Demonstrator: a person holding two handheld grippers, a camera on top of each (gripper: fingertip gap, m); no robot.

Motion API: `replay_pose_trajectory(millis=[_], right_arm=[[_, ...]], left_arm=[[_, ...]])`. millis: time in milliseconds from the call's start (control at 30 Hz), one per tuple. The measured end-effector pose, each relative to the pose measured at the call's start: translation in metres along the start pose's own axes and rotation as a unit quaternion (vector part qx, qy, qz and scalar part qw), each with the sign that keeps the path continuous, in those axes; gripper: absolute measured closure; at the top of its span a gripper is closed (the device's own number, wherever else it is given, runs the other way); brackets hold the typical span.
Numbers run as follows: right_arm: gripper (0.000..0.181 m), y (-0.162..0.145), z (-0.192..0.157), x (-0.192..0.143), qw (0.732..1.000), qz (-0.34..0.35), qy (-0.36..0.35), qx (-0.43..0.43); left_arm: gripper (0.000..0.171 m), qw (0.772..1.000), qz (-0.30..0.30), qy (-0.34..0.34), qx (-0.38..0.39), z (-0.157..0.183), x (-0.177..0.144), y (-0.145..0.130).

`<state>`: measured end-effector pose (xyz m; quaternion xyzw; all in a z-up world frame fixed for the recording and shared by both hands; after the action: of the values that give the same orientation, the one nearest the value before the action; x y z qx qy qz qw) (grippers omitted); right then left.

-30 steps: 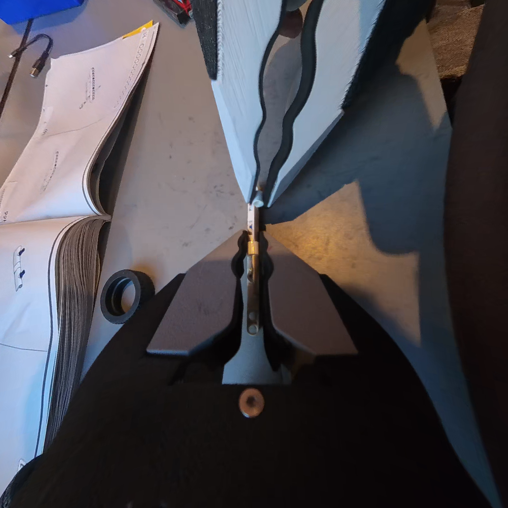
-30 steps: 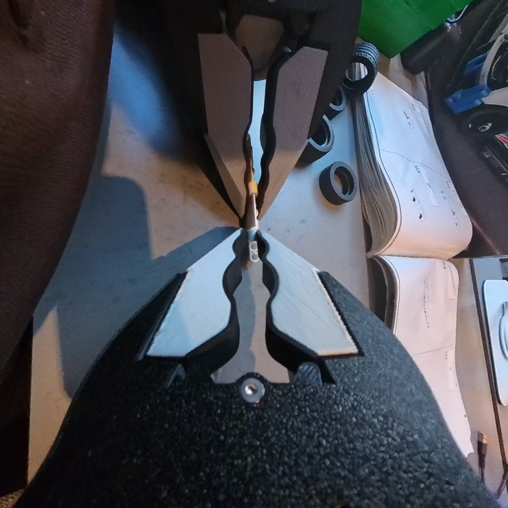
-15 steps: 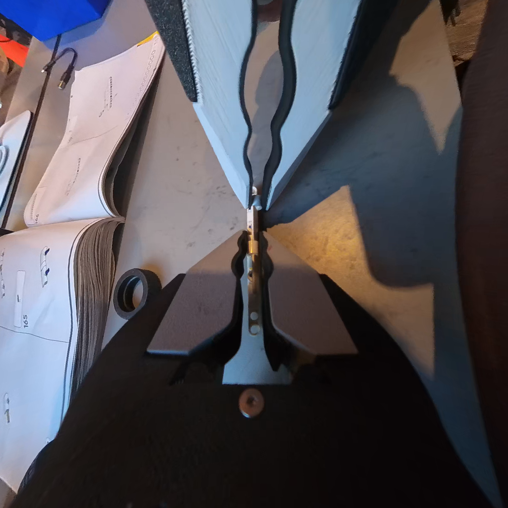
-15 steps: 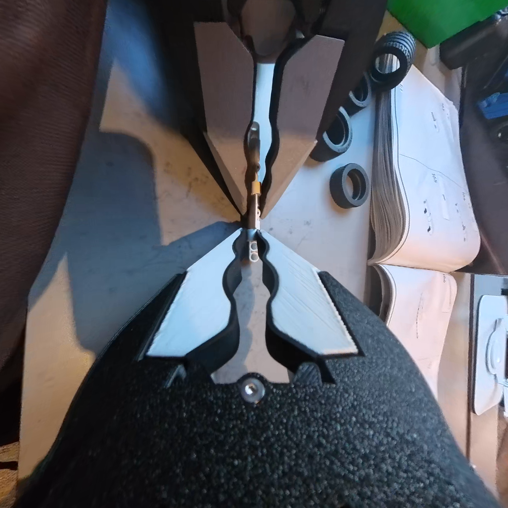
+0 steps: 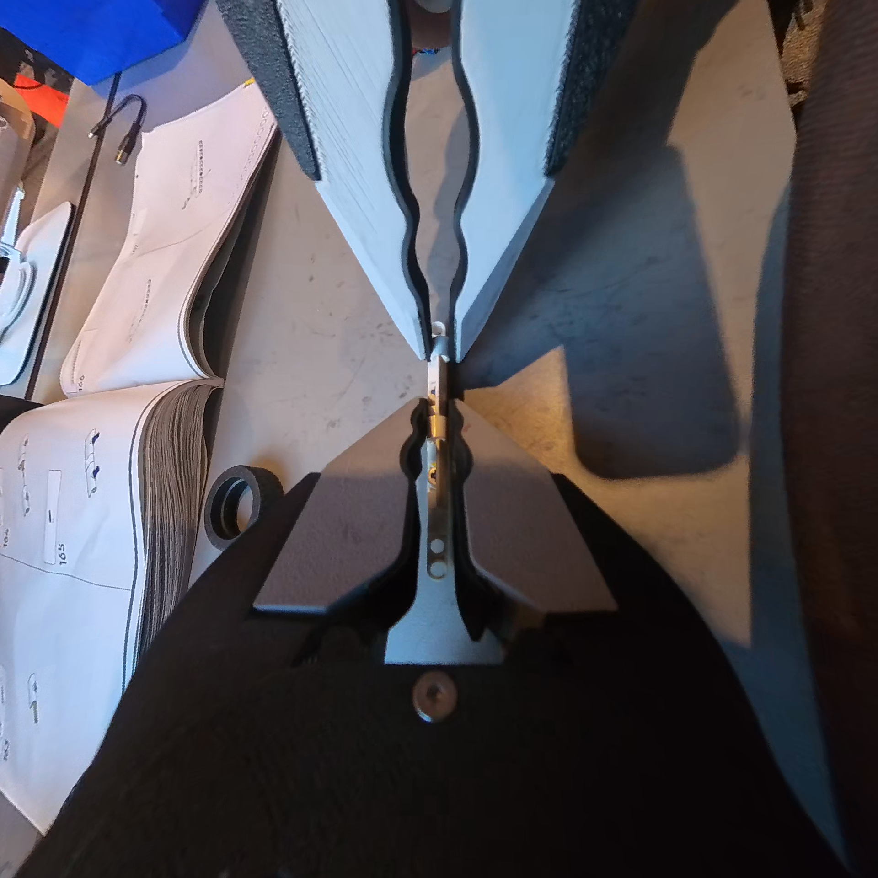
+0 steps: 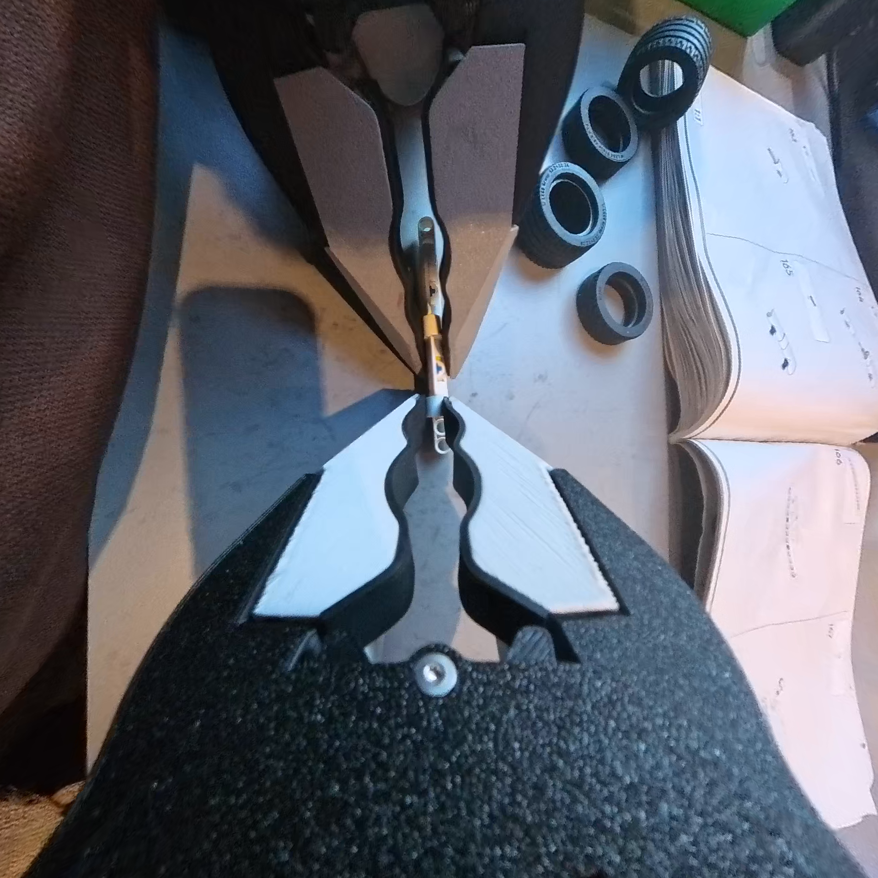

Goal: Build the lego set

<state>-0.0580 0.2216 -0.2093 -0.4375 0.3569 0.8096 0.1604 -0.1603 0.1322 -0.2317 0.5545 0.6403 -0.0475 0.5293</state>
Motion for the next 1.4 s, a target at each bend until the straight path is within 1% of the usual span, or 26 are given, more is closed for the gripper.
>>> replay_pose_trajectory(millis=[167,400,567,667,933,1100,1400], right_arm=[[0.174,-0.001,-0.001,0.001,1.0,0.005,0.0,0.005],[0.174,-0.007,0.005,0.002,0.997,0.032,0.042,0.06],[0.174,-0.009,0.006,0.003,0.995,0.041,0.053,0.079],[0.174,-0.009,0.007,0.003,0.995,0.038,0.056,0.075],[0.174,-0.005,0.016,0.004,0.993,0.017,0.102,0.061],[0.174,-0.006,0.022,0.006,0.988,0.017,0.136,0.071],[0.174,-0.008,0.027,0.008,0.984,0.023,0.163,0.064]], left_arm=[[0.167,1.0,-0.001,0.003,0.001,0.001,0.0,0.0],[0.167,1.0,-0.001,0.003,0.001,0.001,0.0,0.0],[0.167,1.0,0.0,0.003,0.001,0.0,0.0,0.0],[0.167,1.0,0.0,0.005,0.002,0.001,0.0,0.0],[0.167,1.0,0.0,0.006,0.004,0.001,-0.001,0.0],[0.167,1.0,0.0,0.007,0.005,0.001,-0.001,0.0],[0.166,1.0,-0.001,0.006,0.004,0.0,-0.001,-0.001]])
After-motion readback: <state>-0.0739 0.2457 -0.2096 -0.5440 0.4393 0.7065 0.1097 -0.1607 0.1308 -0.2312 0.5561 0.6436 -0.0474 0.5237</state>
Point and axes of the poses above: each gripper's, where its closed fingertips meet, x out along the fingers, y out of its top, z = x × y across the jaws, the point moved 10 cm from there along -x, back along the fingers, and after that the axes turned 10 degrees about -z, right-handed, at the moved point
